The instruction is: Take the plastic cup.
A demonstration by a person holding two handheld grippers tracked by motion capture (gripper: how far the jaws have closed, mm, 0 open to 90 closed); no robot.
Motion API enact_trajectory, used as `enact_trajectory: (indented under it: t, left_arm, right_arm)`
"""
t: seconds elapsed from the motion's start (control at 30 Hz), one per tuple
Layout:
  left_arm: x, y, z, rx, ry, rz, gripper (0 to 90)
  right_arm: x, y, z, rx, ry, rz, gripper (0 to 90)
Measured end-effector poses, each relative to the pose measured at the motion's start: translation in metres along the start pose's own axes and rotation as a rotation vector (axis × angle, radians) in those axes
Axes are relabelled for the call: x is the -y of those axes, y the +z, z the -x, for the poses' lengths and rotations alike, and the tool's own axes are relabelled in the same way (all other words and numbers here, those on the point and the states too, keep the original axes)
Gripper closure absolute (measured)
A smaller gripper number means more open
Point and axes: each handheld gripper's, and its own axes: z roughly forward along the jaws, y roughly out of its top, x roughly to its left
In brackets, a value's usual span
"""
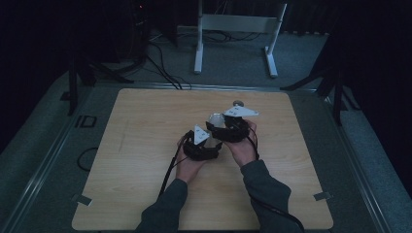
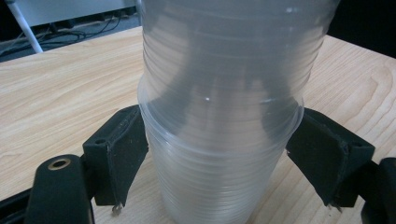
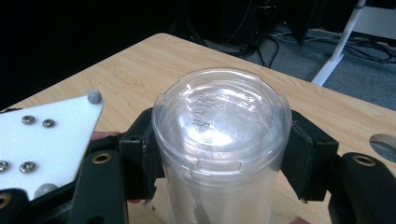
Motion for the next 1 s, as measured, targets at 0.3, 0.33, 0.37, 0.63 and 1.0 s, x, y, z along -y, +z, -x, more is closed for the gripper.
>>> enact_trajectory:
  t: [0.3,0.33,0.37,0.63,1.0]
  left_arm:
    - [0.001,0.0,0.0,0.003,-0.001,-0.002,21.0]
    - [0.001,0.0,0.0,0.005,-0.004,-0.003,21.0]
    - [0.001,0.0,0.0,0.008,-0.013,-0.005,20.9]
    - [0.001,0.0,-0.001,0.009,-0.029,-0.024,20.1]
    - [0.0,-0.004,-0.001,-0.003,-0.013,-0.004,20.5]
  right_arm:
    - [-0.008,-0.006,-0.001,-0.005,-0.002,0.024,37.1]
    - [-0.009,-0.007,-0.001,-0.006,-0.002,0.026,37.1]
    - [-0.01,-0.007,-0.001,-0.007,0.0,0.026,37.1]
    - [-0.019,-0.011,-0.002,-0.012,0.016,0.039,37.1]
    - [-0.033,-0.02,-0.003,-0.029,0.031,0.071,37.2]
